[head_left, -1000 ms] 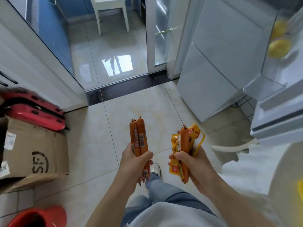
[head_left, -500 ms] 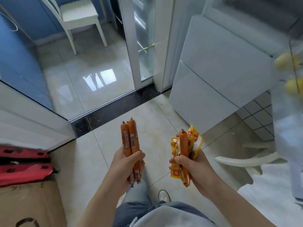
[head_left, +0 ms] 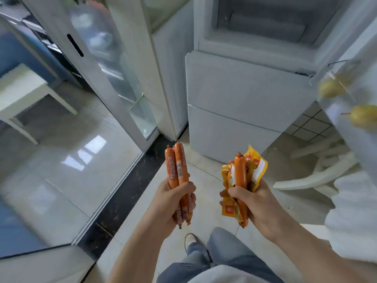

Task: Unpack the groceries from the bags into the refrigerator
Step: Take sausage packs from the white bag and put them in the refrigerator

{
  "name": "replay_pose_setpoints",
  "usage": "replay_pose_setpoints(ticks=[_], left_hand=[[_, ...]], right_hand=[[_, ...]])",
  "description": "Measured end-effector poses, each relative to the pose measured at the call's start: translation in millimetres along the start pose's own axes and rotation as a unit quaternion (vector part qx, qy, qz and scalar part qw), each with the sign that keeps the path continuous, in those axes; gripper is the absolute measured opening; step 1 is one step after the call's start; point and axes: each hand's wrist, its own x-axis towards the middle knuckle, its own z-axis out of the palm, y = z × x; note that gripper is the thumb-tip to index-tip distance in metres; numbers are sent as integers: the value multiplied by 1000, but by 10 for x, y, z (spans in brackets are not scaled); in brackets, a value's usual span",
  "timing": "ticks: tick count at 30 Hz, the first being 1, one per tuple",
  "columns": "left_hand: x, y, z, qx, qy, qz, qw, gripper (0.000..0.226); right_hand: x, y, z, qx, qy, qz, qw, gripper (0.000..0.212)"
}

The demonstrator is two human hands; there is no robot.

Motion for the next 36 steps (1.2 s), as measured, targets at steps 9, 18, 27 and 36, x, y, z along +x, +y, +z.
replay_pose_setpoints(ticks=[9,18,27,36], left_hand=[[864,978,630,61,-114,43,991,30],[1546,2003,1513,58,-143,120,981,30],[1866,3140,2200,93,-184,235,950,29],[1990,4375,2615,130,-201,348,906,13]], right_hand=[[610,-971,-243,55,75,-92,991,46],[1251,-2163,-534,50,98,-195,975,43],[1639,-3373,-643,57,89,-306,946,41],[1919,-4555,-615,5,151,-393,907,34]])
